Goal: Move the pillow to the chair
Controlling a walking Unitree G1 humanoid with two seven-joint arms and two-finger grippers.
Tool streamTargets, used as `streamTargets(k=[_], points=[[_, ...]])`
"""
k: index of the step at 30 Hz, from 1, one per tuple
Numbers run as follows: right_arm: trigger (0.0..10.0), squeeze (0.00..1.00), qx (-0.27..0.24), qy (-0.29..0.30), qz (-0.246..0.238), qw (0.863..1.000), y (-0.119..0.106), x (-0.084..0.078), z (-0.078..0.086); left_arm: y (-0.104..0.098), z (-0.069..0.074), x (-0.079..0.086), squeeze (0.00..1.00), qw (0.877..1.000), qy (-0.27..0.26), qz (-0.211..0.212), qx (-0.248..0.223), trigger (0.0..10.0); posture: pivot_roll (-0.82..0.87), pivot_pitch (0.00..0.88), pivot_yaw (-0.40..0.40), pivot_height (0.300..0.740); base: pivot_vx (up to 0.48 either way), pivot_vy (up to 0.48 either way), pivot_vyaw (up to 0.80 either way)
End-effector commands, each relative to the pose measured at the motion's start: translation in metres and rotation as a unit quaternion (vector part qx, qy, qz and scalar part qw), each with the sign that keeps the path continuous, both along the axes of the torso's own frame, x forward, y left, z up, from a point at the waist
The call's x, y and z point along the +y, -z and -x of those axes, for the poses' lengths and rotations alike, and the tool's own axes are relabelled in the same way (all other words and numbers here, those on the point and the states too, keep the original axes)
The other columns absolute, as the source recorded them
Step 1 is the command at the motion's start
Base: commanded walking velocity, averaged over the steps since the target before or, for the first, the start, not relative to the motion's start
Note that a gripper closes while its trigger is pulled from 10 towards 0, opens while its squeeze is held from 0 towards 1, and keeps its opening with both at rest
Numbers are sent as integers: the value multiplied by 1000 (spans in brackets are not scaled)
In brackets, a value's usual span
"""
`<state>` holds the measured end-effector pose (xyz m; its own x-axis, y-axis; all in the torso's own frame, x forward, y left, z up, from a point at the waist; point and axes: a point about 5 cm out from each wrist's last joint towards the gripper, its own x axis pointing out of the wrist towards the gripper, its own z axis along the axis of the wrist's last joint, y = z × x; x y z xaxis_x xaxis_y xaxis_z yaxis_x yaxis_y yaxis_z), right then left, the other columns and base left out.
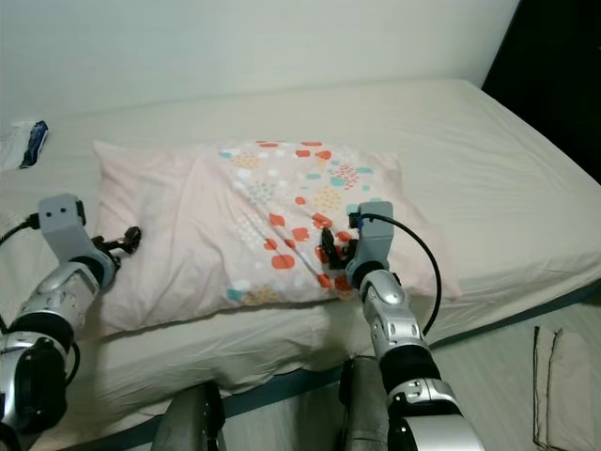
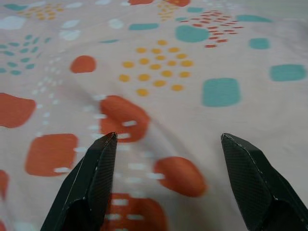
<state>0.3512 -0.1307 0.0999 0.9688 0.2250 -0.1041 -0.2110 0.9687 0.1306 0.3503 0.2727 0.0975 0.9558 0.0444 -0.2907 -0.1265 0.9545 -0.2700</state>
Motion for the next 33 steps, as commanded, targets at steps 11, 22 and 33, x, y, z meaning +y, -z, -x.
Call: streamTargets(k=[11, 22, 33], points=[[10000, 0, 21, 20, -29, 999, 2, -2, 0, 45, 17, -46, 0, 979, 82, 159, 96, 10000, -53, 144, -36, 567, 0, 0, 0], [10000, 0, 18, 49, -41, 998, -2, -10, -5, 53, 20, -54, 1000, 981, 81, 149, 91, 10000, -38, 133, -28, 567, 0, 0, 0], [10000, 0, 83, 161, 48, 982, 15, -44, -2, 70, 30, -69, 1000, 982, 122, 50, 134, 10000, -34, 130, -24, 567, 0, 0, 0]])
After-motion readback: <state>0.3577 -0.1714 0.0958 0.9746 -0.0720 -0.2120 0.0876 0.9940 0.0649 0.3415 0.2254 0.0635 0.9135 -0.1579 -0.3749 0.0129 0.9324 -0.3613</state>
